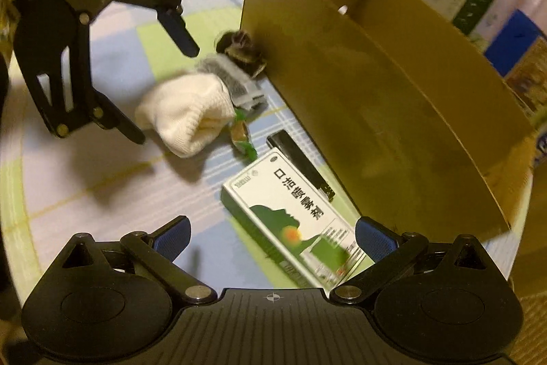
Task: Organize objects
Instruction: 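Grasp the white towel with the left tool while the right tool grasps the green-white spray box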
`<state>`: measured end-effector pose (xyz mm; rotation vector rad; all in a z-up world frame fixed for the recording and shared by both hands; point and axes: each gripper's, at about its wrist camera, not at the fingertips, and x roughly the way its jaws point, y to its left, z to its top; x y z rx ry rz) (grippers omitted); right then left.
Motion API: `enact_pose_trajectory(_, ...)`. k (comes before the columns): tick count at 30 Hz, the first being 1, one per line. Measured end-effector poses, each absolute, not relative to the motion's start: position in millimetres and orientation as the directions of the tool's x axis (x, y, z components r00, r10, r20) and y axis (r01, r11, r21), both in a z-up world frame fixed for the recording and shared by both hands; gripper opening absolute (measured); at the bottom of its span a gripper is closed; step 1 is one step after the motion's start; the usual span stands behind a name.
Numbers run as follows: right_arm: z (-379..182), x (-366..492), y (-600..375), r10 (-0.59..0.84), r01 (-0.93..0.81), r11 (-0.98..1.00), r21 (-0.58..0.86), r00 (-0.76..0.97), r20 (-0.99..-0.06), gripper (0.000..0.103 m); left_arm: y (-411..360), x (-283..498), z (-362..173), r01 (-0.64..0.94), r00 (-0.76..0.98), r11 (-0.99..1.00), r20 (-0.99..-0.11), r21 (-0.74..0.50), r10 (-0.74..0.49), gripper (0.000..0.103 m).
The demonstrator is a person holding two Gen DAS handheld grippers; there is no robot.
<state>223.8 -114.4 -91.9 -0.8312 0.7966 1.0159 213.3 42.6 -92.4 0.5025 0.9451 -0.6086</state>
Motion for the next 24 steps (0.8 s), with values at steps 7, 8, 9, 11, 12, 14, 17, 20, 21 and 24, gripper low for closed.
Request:
enact_pose_trajectory(7,-113.1,244.7,-101.8,0.305,-0.945,0.208,-0.251,0.306,-0.902,0.088,39.9,220.9,-106.7,0.707,0.408,0.693,-0.881,0.141,-0.237,0.071)
enact_pose_trajectory(8,-115.3,246.7,-101.0,0.295,-0.946,0.202,-0.253,0.305,-0.905,0.086,38.7,220.3,-109.0,0.713,0.407,0.685,-0.884,0.149,-0.231,0.067)
enact_pose_trajectory(9,-116.3,248.4,-100.8,0.297,-0.946,0.199,-0.258,0.309,-0.904,0.085,37.5,220.0,-111.1,0.716,0.409,0.679,-0.885,0.16,-0.223,0.065)
enact_pose_trajectory(11,-115.3,253.0,-100.8,0.299,-0.945,0.215,-0.247,0.304,-0.904,0.081,37.1,220.6,-112.8,0.713,0.408,0.683,-0.886,0.159,-0.22,0.058)
enact_pose_trajectory(12,-114.7,254.1,-101.0,0.298,-0.945,0.219,-0.244,0.303,-0.905,0.08,37.7,221.1,-112.7,0.708,0.406,0.69,-0.886,0.15,-0.224,0.056)
enact_pose_trajectory(14,-114.1,253.3,-101.2,0.291,-0.942,0.225,-0.25,0.31,-0.905,0.077,38.0,221.4,-112.1,0.697,0.406,0.703,-0.887,0.143,-0.222,0.049)
enact_pose_trajectory(17,-111.4,250.0,-102.7,0.274,-0.934,0.252,-0.255,0.321,-0.906,0.069,36.6,218.6,-111.5,0.67,0.419,0.727,-0.885,0.149,-0.205,0.044)
enact_pose_trajectory(20,-107.9,243.4,-105.5,0.249,-0.914,0.321,-0.25,0.336,-0.908,0.063,32.5,211.4,-110.6,0.63,0.424,0.763,-0.887,0.145,-0.182,0.044)
enact_pose_trajectory(21,-106.4,241.7,-106.4,0.244,-0.904,0.356,-0.235,0.333,-0.911,0.061,30.6,207.7,-110.4,0.607,0.422,0.783,-0.89,0.135,-0.174,0.044)
enact_pose_trajectory(24,-101.2,237.0,-112.2,0.237,-0.858,0.497,-0.129,0.277,-0.931,0.055,25.1,194.5,-108.3,0.549,0.417,0.83,-0.893,0.097,-0.171,0.044)
